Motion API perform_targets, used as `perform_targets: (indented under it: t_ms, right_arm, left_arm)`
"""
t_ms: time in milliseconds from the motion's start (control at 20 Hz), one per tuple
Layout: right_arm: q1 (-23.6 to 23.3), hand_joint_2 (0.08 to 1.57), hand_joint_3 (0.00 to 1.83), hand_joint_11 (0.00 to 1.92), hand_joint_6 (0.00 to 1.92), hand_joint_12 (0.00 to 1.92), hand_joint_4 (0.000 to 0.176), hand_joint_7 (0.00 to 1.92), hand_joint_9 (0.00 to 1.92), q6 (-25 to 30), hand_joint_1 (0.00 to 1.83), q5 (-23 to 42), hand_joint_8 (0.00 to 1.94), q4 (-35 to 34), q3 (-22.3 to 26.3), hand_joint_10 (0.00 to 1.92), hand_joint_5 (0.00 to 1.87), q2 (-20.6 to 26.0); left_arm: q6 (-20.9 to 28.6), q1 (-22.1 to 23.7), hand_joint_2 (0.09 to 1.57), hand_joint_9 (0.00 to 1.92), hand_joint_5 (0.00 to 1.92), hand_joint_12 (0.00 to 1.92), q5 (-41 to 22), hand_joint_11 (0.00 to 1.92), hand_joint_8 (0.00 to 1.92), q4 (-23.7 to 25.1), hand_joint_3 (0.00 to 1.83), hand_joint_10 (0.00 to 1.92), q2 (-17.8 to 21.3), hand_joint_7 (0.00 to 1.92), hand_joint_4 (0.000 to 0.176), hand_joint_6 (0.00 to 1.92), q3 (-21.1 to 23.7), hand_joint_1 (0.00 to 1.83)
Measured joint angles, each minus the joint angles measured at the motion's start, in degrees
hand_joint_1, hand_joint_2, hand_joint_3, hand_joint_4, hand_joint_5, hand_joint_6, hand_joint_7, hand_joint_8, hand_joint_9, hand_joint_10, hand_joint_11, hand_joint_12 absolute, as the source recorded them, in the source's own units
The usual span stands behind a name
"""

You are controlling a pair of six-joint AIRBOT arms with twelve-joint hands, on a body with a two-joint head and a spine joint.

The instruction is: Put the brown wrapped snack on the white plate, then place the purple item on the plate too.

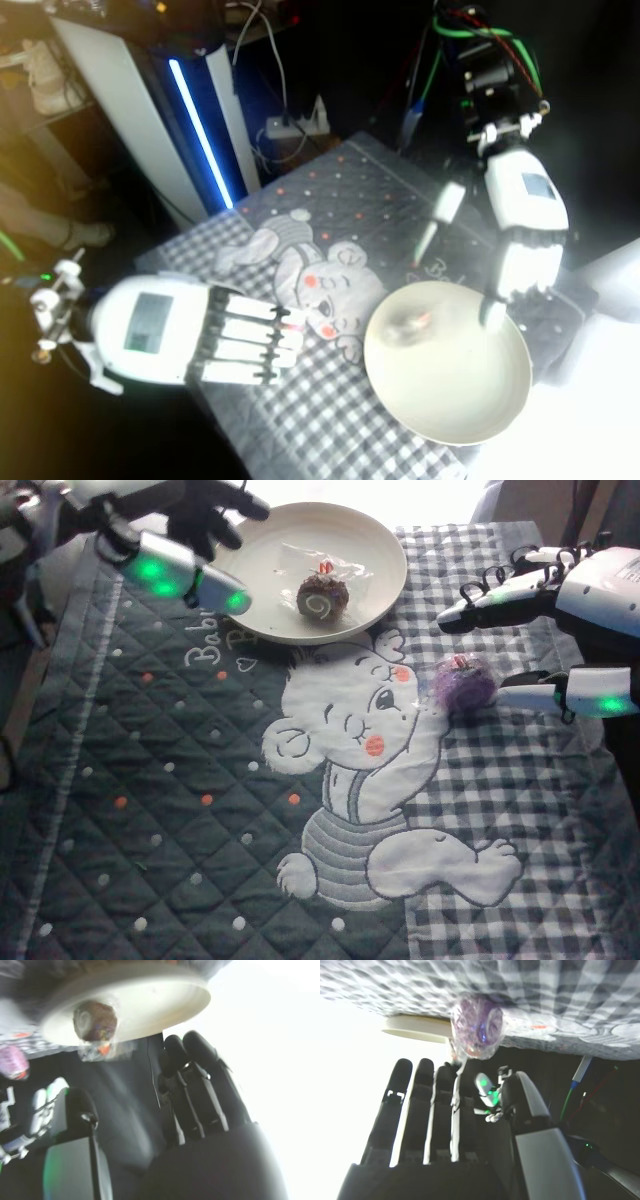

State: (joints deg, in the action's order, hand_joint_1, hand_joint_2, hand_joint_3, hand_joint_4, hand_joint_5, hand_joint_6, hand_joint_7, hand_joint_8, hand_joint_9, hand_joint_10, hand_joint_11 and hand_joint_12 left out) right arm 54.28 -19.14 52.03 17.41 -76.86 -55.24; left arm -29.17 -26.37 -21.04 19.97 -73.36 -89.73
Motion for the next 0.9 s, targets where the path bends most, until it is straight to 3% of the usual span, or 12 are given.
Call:
perform_targets:
  t_ms: [50,100,150,200,250,300,350,400,550,600,800,900]
  right_arm:
    - [-0.1,1.17,0.0,0.19,0.0,1.05,0.037,0.53,0.57,0.0,0.99,0.1,0.0,0.0,0.0,0.0,0.49,0.0]
    - [-0.2,1.17,0.0,0.17,0.0,1.04,0.041,0.52,0.55,0.1,1.01,0.1,0.0,0.0,-0.1,0.0,0.47,0.0]
    - [-0.2,1.17,0.0,0.11,0.0,1.08,0.062,0.49,0.52,0.1,0.97,0.2,0.0,0.0,-0.2,0.0,0.45,0.0]
    - [-0.2,1.15,0.0,0.09,0.0,1.09,0.043,0.46,0.48,0.1,0.98,0.2,0.0,-0.1,-0.4,0.0,0.45,0.0]
    - [-0.2,1.14,0.0,0.12,0.0,1.1,0.046,0.47,0.49,0.1,0.97,0.0,0.0,0.0,-0.4,0.01,0.46,0.0]
    - [-0.2,1.14,0.0,0.08,0.0,1.12,0.044,0.45,0.47,0.1,0.96,0.0,0.0,0.0,-0.4,0.0,0.45,0.0]
    - [-0.2,1.11,0.0,0.21,0.0,1.07,0.079,0.48,0.56,0.1,0.89,-0.1,0.0,-0.1,-0.6,0.01,0.47,-0.4]
    - [-0.2,1.11,0.0,0.21,0.0,1.07,0.079,0.48,0.56,0.1,0.89,-0.1,0.0,0.0,-1.0,0.01,0.47,-0.8]
    - [-0.2,1.07,0.0,0.26,0.0,0.95,0.1,0.51,0.57,0.2,0.86,-1.3,0.0,0.3,-1.7,0.0,0.48,-2.2]
    - [-0.6,1.07,0.0,0.22,0.0,1.0,0.139,0.48,0.53,0.2,0.84,-2.4,0.0,0.8,-2.1,0.0,0.46,-2.8]
    - [-12.8,1.0,0.0,0.31,0.0,1.14,0.151,0.52,0.65,0.2,0.97,-11.4,0.0,11.6,-6.1,0.02,0.47,-9.0]
    - [-12.9,0.99,0.0,0.3,0.0,1.18,0.131,0.55,0.68,0.2,1.03,-12.9,0.01,14.0,-6.6,0.02,0.5,-10.6]
  left_arm:
    - [0.0,-0.7,0.94,0.71,0.6,1.3,-1.4,0.41,0.0,0.0,0.0,0.45,1.9,0.8,0.046,0.0,2.3,0.73]
    - [0.0,-2.2,0.93,0.75,0.63,1.16,-3.8,0.43,0.0,-0.1,0.0,0.27,4.1,0.78,0.016,0.0,4.6,0.84]
    - [0.2,-3.2,0.93,0.78,0.61,1.08,-5.1,0.46,0.0,-0.7,0.0,0.18,5.4,0.77,0.019,0.0,6.2,0.85]
    - [0.2,-4.9,0.94,0.82,0.61,1.02,-6.9,0.51,0.0,-0.9,0.0,0.13,7.2,0.78,0.011,0.0,8.0,0.84]
    - [0.2,-6.4,0.95,0.84,0.61,1.03,-8.0,0.5,0.0,-1.3,0.0,0.09,8.4,0.77,0.015,0.0,9.3,0.84]
    - [0.2,-7.8,0.99,0.79,0.58,1.13,-8.9,0.36,0.0,-1.9,0.0,0.05,9.5,0.72,0.029,0.0,10.6,0.8]
    - [0.2,-9.7,0.99,0.75,0.48,1.27,-10.4,0.27,0.0,-3.1,0.0,0.02,10.9,0.64,0.09,0.0,12.3,0.7]
    - [0.2,-11.0,0.99,0.75,0.48,1.27,-11.2,0.27,0.0,-3.5,0.0,0.02,11.6,0.64,0.09,0.0,13.3,0.7]
    - [0.5,-14.2,0.94,0.74,0.54,1.15,-14.3,0.33,0.0,-5.8,0.0,0.01,13.0,0.63,0.067,0.01,14.9,0.71]
    - [0.5,-14.7,0.94,0.72,0.58,1.13,-15.0,0.29,0.0,-7.0,0.0,0.0,13.0,0.64,0.021,0.0,14.9,0.77]
    - [0.8,-20.9,0.96,0.76,0.59,1.21,-20.7,0.32,0.0,-13.1,0.0,0.01,15.0,0.69,0.0,0.0,17.1,0.81]
    - [0.6,-22.0,0.96,0.77,0.59,1.23,-20.1,0.33,0.0,-13.4,0.0,0.01,15.0,0.67,0.0,0.0,17.1,0.8]
